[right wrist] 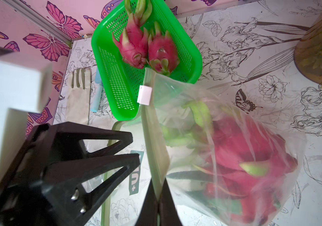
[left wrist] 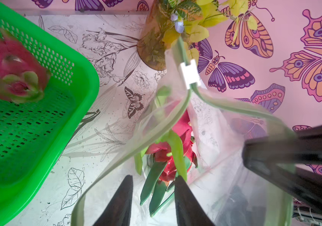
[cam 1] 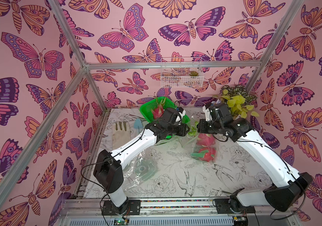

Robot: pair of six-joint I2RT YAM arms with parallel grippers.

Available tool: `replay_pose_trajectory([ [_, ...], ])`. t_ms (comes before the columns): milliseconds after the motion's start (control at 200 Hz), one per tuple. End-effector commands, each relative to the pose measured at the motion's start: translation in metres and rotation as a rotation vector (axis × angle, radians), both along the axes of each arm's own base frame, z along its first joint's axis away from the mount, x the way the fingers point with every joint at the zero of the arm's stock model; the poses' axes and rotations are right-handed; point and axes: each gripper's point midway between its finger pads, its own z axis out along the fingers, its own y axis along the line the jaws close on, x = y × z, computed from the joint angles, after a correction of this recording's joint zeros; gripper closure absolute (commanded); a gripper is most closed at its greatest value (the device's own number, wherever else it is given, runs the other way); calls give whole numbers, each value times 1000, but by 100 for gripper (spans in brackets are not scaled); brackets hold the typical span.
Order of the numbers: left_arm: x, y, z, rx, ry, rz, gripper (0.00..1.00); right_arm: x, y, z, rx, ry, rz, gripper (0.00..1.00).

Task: Open the zip-top bag and take out the dragon fruit
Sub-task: Pick up the dragon fruit from the zipper food storage bag.

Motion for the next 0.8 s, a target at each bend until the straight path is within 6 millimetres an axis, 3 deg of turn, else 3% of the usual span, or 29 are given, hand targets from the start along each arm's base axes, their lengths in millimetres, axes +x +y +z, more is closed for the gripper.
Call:
replay_pose_trajectory([
  [0,-1,-6,-12,-3,21,-15,61,2,3,17,24,-52,-4,100],
  [280,5,-6,-34,45,33,-4,62,1,4,19,29,-59,-1,100],
  [541,8,-10,-48,63,54,-8,69,0,4,19,34,-60,-6,100],
  [796,15,-18,-44,38,23,-18,73,-2,4,18,37,-57,2,100],
])
